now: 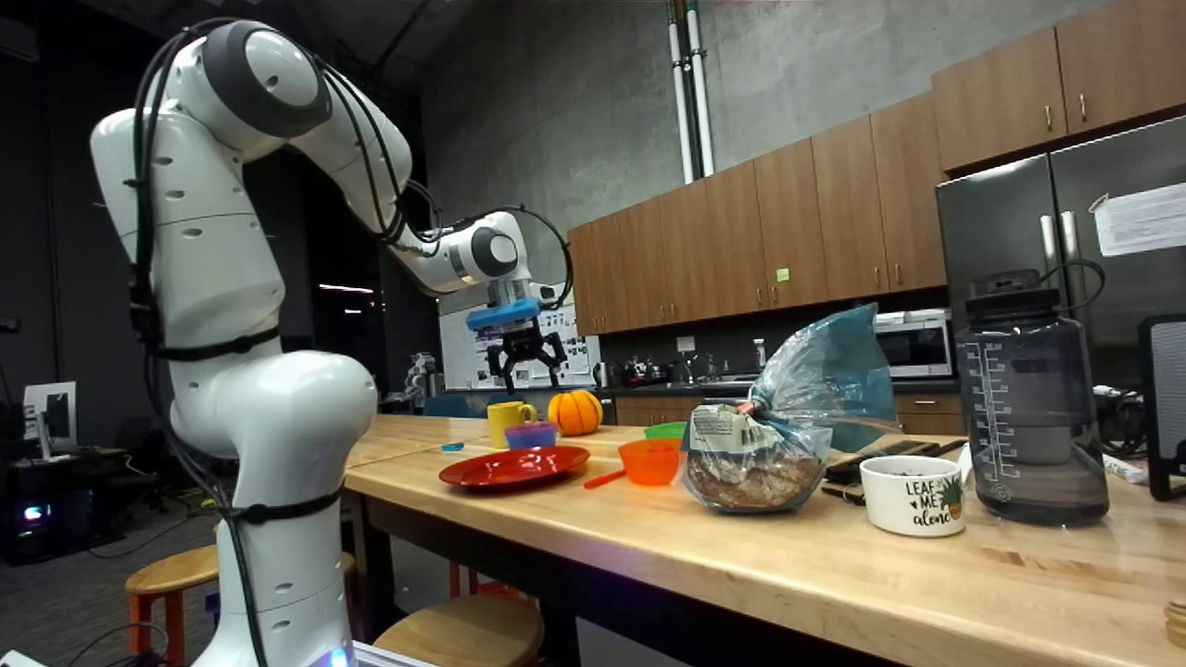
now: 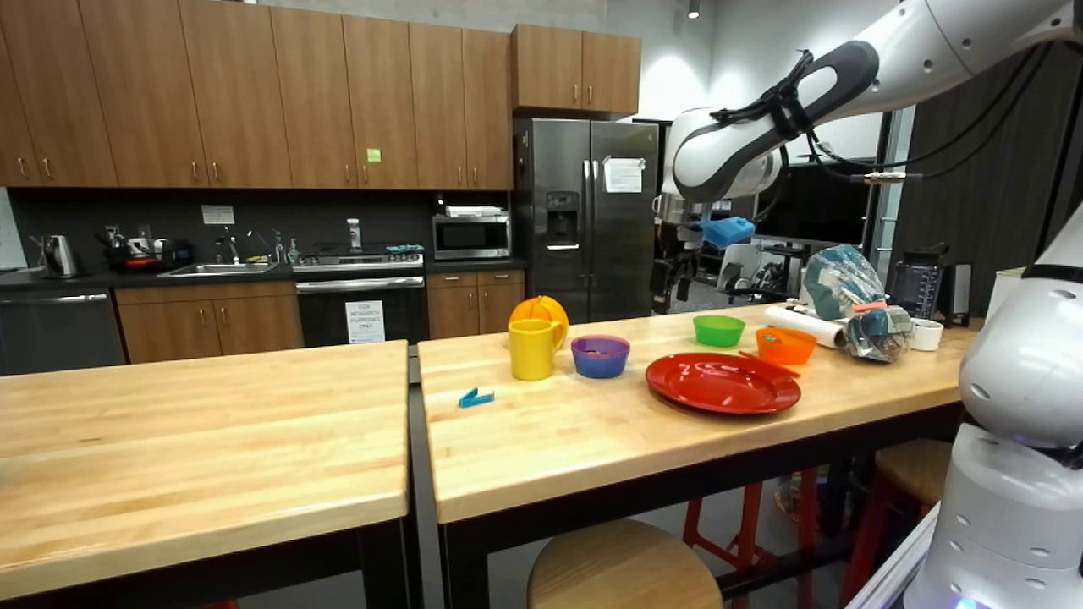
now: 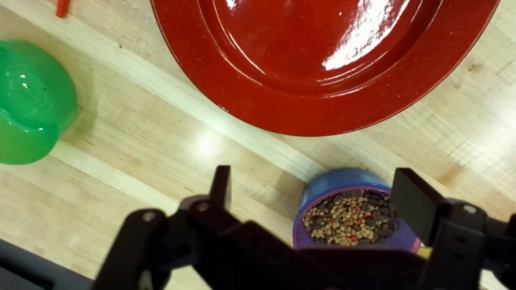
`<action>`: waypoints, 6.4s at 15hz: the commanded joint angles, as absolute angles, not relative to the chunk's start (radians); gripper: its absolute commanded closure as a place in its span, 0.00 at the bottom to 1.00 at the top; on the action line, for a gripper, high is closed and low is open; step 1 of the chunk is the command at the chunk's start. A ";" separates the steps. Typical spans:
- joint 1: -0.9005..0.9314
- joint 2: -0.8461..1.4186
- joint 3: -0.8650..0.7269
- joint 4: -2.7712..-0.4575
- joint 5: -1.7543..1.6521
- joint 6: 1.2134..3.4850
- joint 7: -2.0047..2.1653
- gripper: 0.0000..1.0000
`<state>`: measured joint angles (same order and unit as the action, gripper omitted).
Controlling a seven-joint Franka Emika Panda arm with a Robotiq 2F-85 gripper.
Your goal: Lift the blue clip and put it in the green bowl
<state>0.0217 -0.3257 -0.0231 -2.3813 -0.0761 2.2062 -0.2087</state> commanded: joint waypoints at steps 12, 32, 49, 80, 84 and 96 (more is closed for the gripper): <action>0.201 -0.117 0.044 -2.229 0.139 2.336 -0.587 0.00; 0.210 0.188 0.257 -2.044 0.170 2.519 -0.980 0.00; 0.129 0.409 0.325 -1.844 0.167 2.482 -1.091 0.00; 0.053 -0.031 0.181 -2.135 0.271 2.284 -0.908 0.97; 0.051 -0.115 0.114 -2.224 0.224 2.302 -0.855 0.97; -0.039 -0.193 -0.071 -2.380 -0.006 2.428 -0.690 0.97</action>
